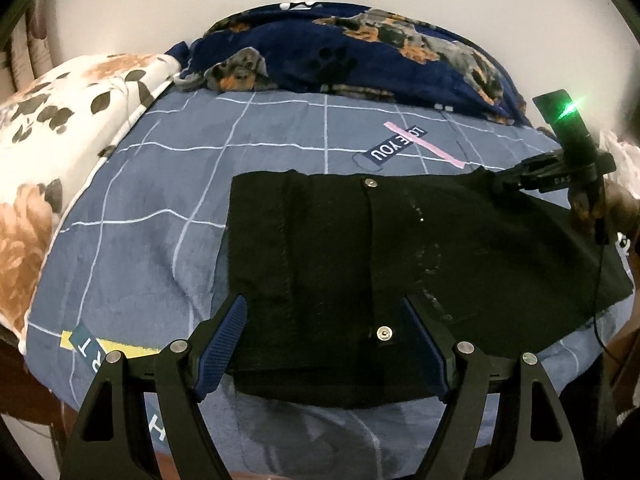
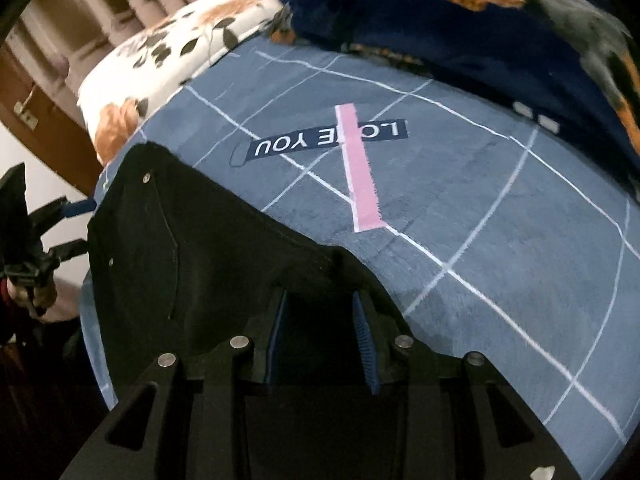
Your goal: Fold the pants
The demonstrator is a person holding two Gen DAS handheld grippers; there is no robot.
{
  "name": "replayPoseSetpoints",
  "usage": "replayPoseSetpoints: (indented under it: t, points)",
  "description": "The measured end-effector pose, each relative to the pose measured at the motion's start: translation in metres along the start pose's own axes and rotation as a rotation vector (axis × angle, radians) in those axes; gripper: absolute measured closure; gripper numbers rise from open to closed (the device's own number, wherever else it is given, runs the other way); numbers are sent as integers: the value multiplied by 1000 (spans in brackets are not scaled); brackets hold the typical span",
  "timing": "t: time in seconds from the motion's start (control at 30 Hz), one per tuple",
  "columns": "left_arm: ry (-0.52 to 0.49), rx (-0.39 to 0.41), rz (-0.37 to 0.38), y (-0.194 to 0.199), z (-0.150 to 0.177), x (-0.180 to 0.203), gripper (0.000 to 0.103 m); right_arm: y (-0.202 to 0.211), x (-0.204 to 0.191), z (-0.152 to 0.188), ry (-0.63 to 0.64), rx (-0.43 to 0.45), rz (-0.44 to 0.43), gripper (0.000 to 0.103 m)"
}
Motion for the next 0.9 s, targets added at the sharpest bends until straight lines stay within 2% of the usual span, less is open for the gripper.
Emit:
replayPoseSetpoints:
  t: [0.03, 0.1, 0.23, 0.43, 0.53, 0.7, 0.8, 0.9]
  points:
    - [2, -4, -2, -1, 0, 0, 25, -1, -1, -2, 13, -10, 2, 72]
    - [9, -14, -9, -4, 1, -2, 25, -4, -5, -4, 65, -28, 26, 87]
    - [22, -20, -21, -7, 1, -6, 25, -2, -12, -5, 85, 7, 64, 96]
    - [67, -61, -27, -19, 3, -15, 23, -3, 14, -5, -38, 140, 101, 98]
    - [75, -79, -40, -25, 6, -18, 23, -5, 23, -7, -95, 203, 85, 98]
    - [77, -69, -58, -26, 5, -20, 23, -6, 28, -4, -114, 247, 63, 98]
    - [77, -21, -53, -17, 0, -18, 23, -8, 26, -2, -102, 249, 82, 97]
    - [49, 73, -50, -1, -9, -12, 23, -11, 22, -2, -71, 249, 127, 95]
Point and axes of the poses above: each gripper's, at about its wrist camera, not at the fingertips, and y roughly against the way its jaws point, x to its right, z to its underside, the point moved 2 cm from there along -y, roughly the way its jaws point, and after that the axes turned 11 degrees about -z, right-handed, at the moved point
